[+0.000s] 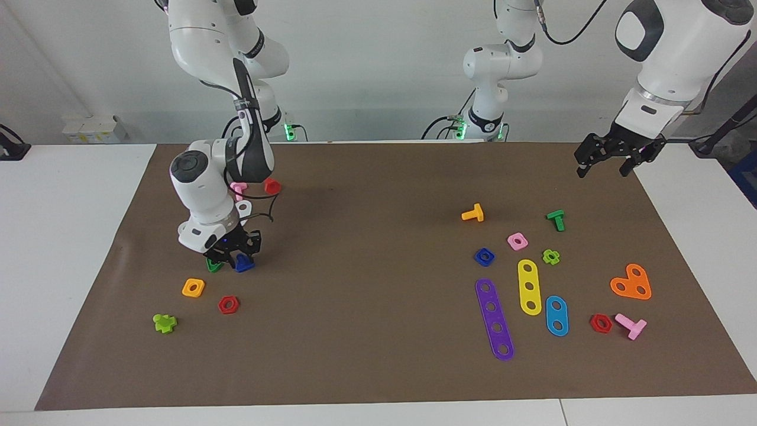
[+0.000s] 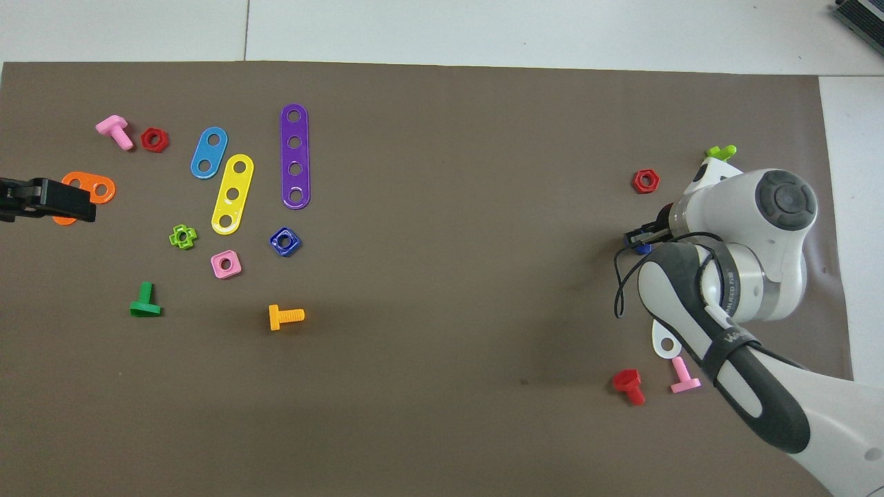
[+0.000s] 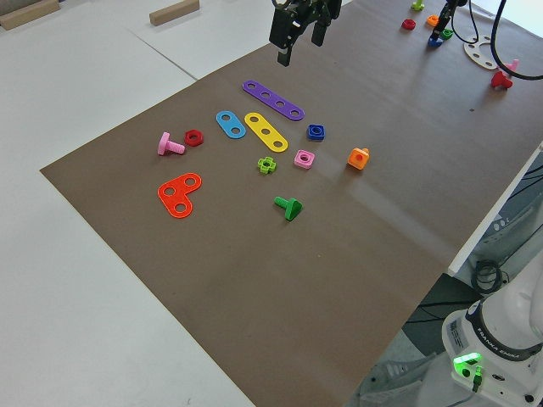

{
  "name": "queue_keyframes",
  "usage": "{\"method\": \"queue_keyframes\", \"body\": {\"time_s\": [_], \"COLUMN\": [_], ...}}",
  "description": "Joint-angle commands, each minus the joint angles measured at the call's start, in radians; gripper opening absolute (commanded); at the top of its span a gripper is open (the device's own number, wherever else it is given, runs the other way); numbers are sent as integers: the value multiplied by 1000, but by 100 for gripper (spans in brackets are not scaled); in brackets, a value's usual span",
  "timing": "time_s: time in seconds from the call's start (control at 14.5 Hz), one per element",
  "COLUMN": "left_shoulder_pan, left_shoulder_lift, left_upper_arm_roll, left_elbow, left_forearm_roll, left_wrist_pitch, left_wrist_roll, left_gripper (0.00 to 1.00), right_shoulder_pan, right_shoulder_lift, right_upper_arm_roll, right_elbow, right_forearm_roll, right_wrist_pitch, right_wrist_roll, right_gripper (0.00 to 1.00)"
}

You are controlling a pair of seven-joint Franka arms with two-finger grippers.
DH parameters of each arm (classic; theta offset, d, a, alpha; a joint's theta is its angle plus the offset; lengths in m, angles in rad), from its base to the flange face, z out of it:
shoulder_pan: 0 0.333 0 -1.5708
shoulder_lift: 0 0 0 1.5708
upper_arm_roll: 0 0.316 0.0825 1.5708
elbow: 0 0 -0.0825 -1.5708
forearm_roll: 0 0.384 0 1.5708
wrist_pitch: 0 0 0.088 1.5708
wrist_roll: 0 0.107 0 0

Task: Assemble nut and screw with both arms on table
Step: 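Reach the right gripper to the blue screw and grasp it, then carry the blue screw with the right gripper to the mat centre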

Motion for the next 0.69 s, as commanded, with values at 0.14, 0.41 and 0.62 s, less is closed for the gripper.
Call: {"method": "queue_keyframes", "body": {"time_s": [0.14,0.41,0.62], "left_shoulder_pan": [7,7,7], "left_shoulder_lift": [-29,-29,-29], "left_upper_arm_roll": [-2,-2,-2], "left_elbow": [-33,-33,-33], "left_forearm_roll": [-6,-6,-6], "left_wrist_pitch": [4,6,4], "left_wrist_roll": [0,0,0], "left_gripper": [100,100,100], "right_shoulder_pan": [-14,-15,-20], "right_shoulder_lift": [-10,-10,-10], "right_upper_arm_roll": [7,7,7], "right_elbow": [-23,-25,-14], "right_forearm_roll": [22,22,22], "right_wrist_pitch": [18,11,-1], "right_wrist_roll": [-40,-21,-8], "right_gripper": [41,0,0]}}
